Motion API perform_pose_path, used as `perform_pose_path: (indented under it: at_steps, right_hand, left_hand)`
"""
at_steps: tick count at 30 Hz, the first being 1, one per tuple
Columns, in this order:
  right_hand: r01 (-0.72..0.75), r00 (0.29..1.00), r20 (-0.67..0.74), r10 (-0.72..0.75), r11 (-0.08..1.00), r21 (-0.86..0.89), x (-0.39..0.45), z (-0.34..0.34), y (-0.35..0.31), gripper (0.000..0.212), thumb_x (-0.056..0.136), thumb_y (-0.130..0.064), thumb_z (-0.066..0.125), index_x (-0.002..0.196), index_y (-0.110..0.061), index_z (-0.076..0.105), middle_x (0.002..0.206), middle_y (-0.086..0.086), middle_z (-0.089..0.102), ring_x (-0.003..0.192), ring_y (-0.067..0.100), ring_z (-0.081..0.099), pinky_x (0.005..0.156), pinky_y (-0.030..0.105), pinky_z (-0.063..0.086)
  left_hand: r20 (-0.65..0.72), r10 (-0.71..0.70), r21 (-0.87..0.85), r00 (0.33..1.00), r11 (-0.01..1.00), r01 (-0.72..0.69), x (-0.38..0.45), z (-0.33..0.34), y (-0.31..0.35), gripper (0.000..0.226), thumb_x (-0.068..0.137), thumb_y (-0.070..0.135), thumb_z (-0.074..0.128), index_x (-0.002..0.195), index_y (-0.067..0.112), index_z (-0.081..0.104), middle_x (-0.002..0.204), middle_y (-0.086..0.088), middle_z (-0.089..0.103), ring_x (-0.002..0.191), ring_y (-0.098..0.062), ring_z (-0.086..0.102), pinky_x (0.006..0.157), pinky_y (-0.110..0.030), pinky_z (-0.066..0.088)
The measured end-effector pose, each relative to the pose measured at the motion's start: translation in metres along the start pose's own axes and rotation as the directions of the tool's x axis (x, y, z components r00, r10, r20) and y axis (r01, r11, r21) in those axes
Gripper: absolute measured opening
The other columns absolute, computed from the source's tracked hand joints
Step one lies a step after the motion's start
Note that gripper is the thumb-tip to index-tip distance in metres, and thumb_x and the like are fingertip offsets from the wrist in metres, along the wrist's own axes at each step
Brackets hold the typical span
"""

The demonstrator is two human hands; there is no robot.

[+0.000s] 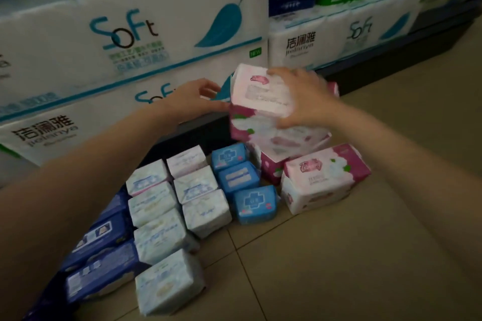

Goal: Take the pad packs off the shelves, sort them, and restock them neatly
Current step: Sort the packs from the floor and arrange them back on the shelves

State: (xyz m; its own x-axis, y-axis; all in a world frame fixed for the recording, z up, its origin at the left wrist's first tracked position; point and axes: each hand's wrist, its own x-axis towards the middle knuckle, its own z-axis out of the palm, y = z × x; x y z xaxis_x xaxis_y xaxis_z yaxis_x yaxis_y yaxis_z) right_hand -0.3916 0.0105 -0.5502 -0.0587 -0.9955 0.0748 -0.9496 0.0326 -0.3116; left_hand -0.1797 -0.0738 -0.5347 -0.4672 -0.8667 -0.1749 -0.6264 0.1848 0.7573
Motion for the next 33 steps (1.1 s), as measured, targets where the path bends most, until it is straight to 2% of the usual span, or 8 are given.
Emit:
perform_pose_path:
  at_steps: [2,5,11,16,24,29,31,33]
  right_hand:
    - [0.109,0.993,-0.023,-0.119,0.957,-0.268,0.024,-0.007,0.009,0.100,0.067,-0.035,0.079,0.147,-0.031,0.019,0.140,0.010,0.031,0.130,0.031,0.025,0.111,0.042,0.012]
    - [0.184,0.983,0.043,-0.181,0.922,-0.340,0.057,-0.011,0.023,0.097,0.071,-0.026,0.078,0.148,-0.029,0.018,0.147,0.010,0.025,0.136,0.029,0.017,0.114,0.042,0.002]
    - [0.039,0.983,0.185,0.014,0.959,-0.282,0.078,0.033,0.037,0.082,0.086,0.000,0.054,0.149,-0.033,0.014,0.158,0.004,0.007,0.144,0.030,0.007,0.114,0.054,0.015]
    - [0.002,0.982,0.179,0.057,0.949,-0.316,0.079,0.024,0.031,0.058,0.096,-0.012,0.042,0.149,-0.026,0.023,0.152,0.011,0.023,0.137,0.034,0.027,0.110,0.043,0.027]
    - [0.000,0.988,0.146,0.055,0.936,-0.353,0.069,0.018,-0.007,0.057,0.089,0.004,0.044,0.142,-0.019,0.039,0.139,0.014,0.038,0.122,0.034,0.043,0.098,0.044,0.042]
    - [0.142,0.989,-0.011,-0.145,0.977,-0.158,0.070,0.003,-0.054,0.059,0.083,0.012,0.047,0.136,-0.013,0.046,0.137,0.012,0.038,0.124,0.031,0.037,0.100,0.043,0.039]
    - [0.344,0.907,-0.195,-0.374,0.924,-0.168,0.078,-0.005,-0.094,0.053,0.075,0.015,0.048,0.124,-0.004,0.056,0.127,0.020,0.047,0.112,0.039,0.046,0.091,0.048,0.045]
    - [0.490,0.762,-0.362,-0.537,0.843,-0.221,0.087,-0.015,-0.146,0.047,0.066,0.011,0.049,0.110,-0.001,0.062,0.115,0.024,0.055,0.100,0.043,0.054,0.079,0.047,0.049]
  left_hand:
    - [-0.040,-0.044,0.040,0.998,0.998,0.045,0.006,-0.002,-0.012,0.042,0.083,0.022,0.068,0.121,0.011,0.055,0.121,-0.009,0.059,0.107,-0.019,0.055,0.090,-0.029,0.041]
    - [-0.038,-0.084,0.081,0.996,0.993,0.087,0.003,-0.005,-0.030,0.035,0.086,0.018,0.065,0.118,0.010,0.056,0.118,-0.010,0.060,0.104,-0.019,0.056,0.088,-0.027,0.041]
    - [-0.089,-0.121,0.157,0.989,0.978,0.134,-0.002,-0.016,-0.063,0.035,0.088,0.013,0.062,0.121,0.006,0.054,0.113,-0.007,0.055,0.099,-0.015,0.049,0.083,-0.022,0.033]
    - [-0.125,-0.126,0.183,0.984,0.972,0.148,-0.003,-0.019,-0.075,0.033,0.088,0.010,0.060,0.120,0.003,0.055,0.121,-0.012,0.056,0.101,-0.018,0.051,0.088,-0.026,0.038]
    - [-0.156,0.010,0.319,0.988,0.947,0.041,-0.012,-0.025,-0.069,0.033,0.089,0.011,0.058,0.121,0.005,0.055,0.124,-0.011,0.057,0.111,-0.024,0.055,0.087,-0.022,0.036]
    - [-0.275,0.125,0.376,0.953,0.927,-0.013,-0.033,-0.056,-0.064,0.030,0.087,0.007,0.056,0.117,0.005,0.057,0.119,-0.010,0.060,0.103,-0.024,0.060,0.085,-0.026,0.041]
    - [-0.405,0.277,0.456,0.871,0.887,-0.070,-0.049,-0.084,-0.063,0.031,0.085,0.012,0.052,0.114,0.004,0.058,0.114,-0.013,0.060,0.099,-0.027,0.061,0.086,-0.034,0.046]
    - [-0.456,0.435,0.612,0.776,0.787,-0.082,-0.067,-0.125,-0.061,0.038,0.077,0.016,0.048,0.111,0.005,0.059,0.108,-0.014,0.060,0.095,-0.032,0.061,0.083,-0.043,0.048]
